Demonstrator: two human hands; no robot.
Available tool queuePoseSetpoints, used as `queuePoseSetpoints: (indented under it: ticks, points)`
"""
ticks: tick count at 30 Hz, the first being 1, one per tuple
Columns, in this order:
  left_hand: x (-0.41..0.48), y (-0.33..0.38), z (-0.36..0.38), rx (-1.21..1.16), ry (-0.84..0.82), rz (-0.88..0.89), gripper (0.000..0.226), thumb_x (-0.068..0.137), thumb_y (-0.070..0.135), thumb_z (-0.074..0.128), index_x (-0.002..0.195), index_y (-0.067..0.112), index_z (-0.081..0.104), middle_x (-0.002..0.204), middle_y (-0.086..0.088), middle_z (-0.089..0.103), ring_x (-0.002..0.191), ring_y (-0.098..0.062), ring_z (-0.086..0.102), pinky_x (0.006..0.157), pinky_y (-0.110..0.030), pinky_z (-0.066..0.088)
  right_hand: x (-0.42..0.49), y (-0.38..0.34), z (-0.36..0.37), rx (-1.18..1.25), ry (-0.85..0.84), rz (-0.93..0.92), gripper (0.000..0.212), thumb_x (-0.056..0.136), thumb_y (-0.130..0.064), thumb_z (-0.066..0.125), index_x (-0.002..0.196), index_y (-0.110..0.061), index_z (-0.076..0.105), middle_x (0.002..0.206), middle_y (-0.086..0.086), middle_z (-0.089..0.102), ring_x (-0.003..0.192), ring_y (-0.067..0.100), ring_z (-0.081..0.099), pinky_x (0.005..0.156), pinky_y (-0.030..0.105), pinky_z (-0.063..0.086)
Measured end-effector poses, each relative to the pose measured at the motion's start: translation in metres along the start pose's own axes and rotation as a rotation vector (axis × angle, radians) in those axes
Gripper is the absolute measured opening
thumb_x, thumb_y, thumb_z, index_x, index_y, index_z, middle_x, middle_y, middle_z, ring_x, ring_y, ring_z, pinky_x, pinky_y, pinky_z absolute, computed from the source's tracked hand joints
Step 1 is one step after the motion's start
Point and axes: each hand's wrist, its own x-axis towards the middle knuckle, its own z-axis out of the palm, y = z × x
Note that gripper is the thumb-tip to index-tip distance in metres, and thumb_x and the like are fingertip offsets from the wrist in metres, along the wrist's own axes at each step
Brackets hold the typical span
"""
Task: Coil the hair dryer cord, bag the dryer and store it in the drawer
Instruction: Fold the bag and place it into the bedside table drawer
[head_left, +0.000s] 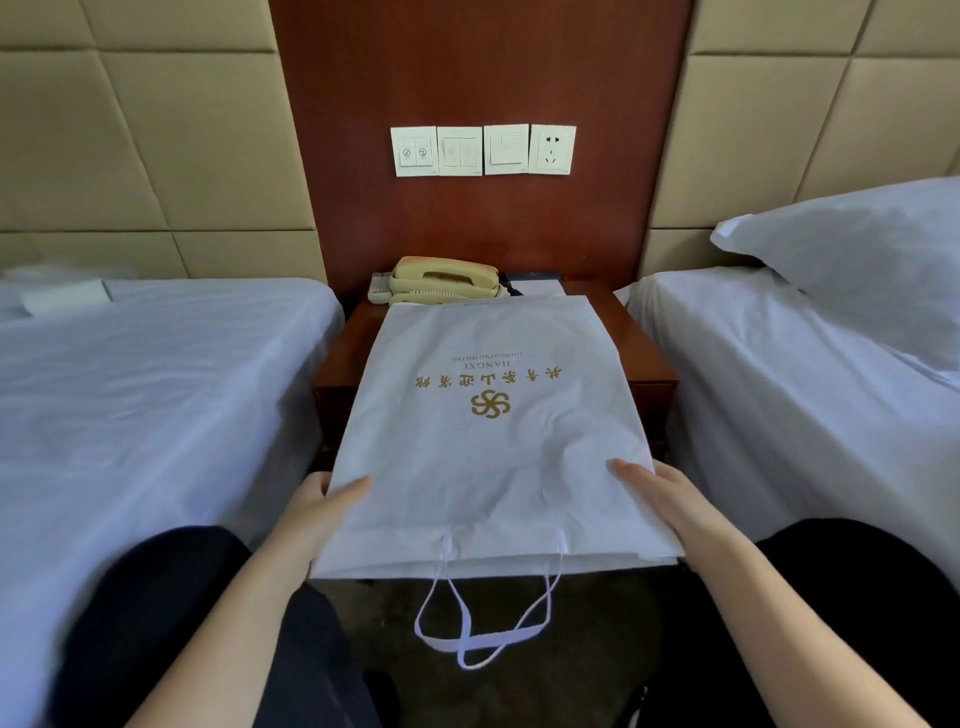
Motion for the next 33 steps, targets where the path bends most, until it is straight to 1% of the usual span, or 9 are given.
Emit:
queuePoseSetpoints:
  ticks: [4,7,12,17,20,23,27,30,33]
  points:
    - [-0.01,0.01,-0.01,0.027,-0.061,0.098,0.052,0.091,0.012,0.059,0.138,0.019,0.038,0.111,-0.006,0.055,0.082,-0.017,0.059,0.064,-0.031,0.047,-0.013,-0.01,-0.007,-0.132,0.052,-0.124,0.024,0.086,-0.018,0.065,0.109,-0.01,0.064,0.095,0.003,0.071,0.077,0.015,0.07,0.056,0.021,0.052]
    - [-0.013,0.017,-0.023,0.018,-0.042,0.147,0.062,0.091,0.008,0.056,0.143,0.03,0.031,0.122,-0.008,0.054,0.085,-0.019,0.061,0.074,-0.036,0.05,-0.02,-0.017,-0.007,-0.242,0.065,-0.128,0.032,0.085,-0.012,0.065,0.115,-0.01,0.057,0.095,0.009,0.068,0.077,0.018,0.066,0.056,0.022,0.05]
    - [-0.022,0.034,-0.033,0.054,-0.152,0.192,0.029,0.093,0.002,0.046,0.103,0.022,0.064,0.113,-0.012,0.061,0.089,-0.027,0.061,0.071,-0.032,0.052,-0.027,-0.031,-0.016,-0.19,-0.014,-0.233,0.064,0.089,-0.003,0.057,0.141,-0.029,0.031,0.09,0.011,0.072,0.065,0.016,0.071,0.053,0.019,0.053]
    - [-0.013,0.065,-0.037,-0.462,-0.244,-0.009,0.017,0.088,0.003,0.046,0.086,0.006,0.063,0.086,-0.014,0.062,0.066,-0.02,0.062,0.041,-0.018,0.05,-0.02,-0.054,-0.021,0.054,-0.136,-0.319,0.021,0.088,-0.007,0.053,0.107,-0.012,0.064,0.1,0.015,0.067,0.07,0.01,0.069,0.061,0.017,0.055]
    - [0.005,0.077,-0.039,-0.774,-0.222,0.009,0.028,0.071,-0.003,0.053,0.099,0.0,0.06,0.098,-0.017,0.066,0.062,-0.014,0.068,0.047,-0.021,0.054,-0.004,-0.068,-0.024,0.298,-0.226,-0.238,0.027,0.088,-0.01,0.045,0.095,-0.008,0.071,0.099,0.01,0.07,0.081,0.012,0.07,0.065,0.019,0.056]
    - [0.015,0.097,-0.035,-1.019,-0.302,0.036,0.025,0.075,-0.001,0.042,0.096,-0.004,0.054,0.084,-0.018,0.073,0.077,-0.028,0.071,0.067,-0.034,0.057,0.017,-0.08,-0.023,0.468,-0.25,-0.22,0.035,0.09,0.001,0.031,0.112,-0.001,0.058,0.111,0.011,0.07,0.103,0.022,0.068,0.075,0.028,0.059]
    - [0.036,0.122,-0.017,-0.636,-0.268,0.157,0.027,0.096,-0.002,0.031,0.083,0.005,0.055,0.098,-0.011,0.07,0.098,-0.02,0.063,0.088,-0.033,0.045,0.045,-0.099,-0.012,-0.026,-0.019,-0.417,0.008,0.085,-0.014,0.061,0.092,-0.01,0.064,0.08,-0.004,0.076,0.082,0.012,0.071,0.066,0.016,0.053]
    - [0.061,0.135,-0.008,-0.294,-0.093,0.274,0.018,0.093,0.004,0.052,0.079,0.008,0.062,0.076,-0.004,0.072,0.068,-0.008,0.068,0.061,-0.016,0.048,0.068,-0.115,-0.006,-0.192,0.204,-0.51,0.017,0.09,-0.014,0.06,0.073,-0.015,0.065,0.056,-0.008,0.063,0.051,0.004,0.057,0.049,0.015,0.046]
    - [0.089,0.149,-0.002,0.051,0.17,0.378,0.025,0.091,0.012,0.056,0.066,0.01,0.059,0.07,-0.006,0.06,0.068,-0.023,0.055,0.059,-0.027,0.039,0.096,-0.123,-0.001,-0.267,0.318,-0.528,0.024,0.091,-0.02,0.056,0.071,-0.009,0.062,0.064,0.006,0.057,0.056,0.012,0.052,0.053,0.025,0.041]
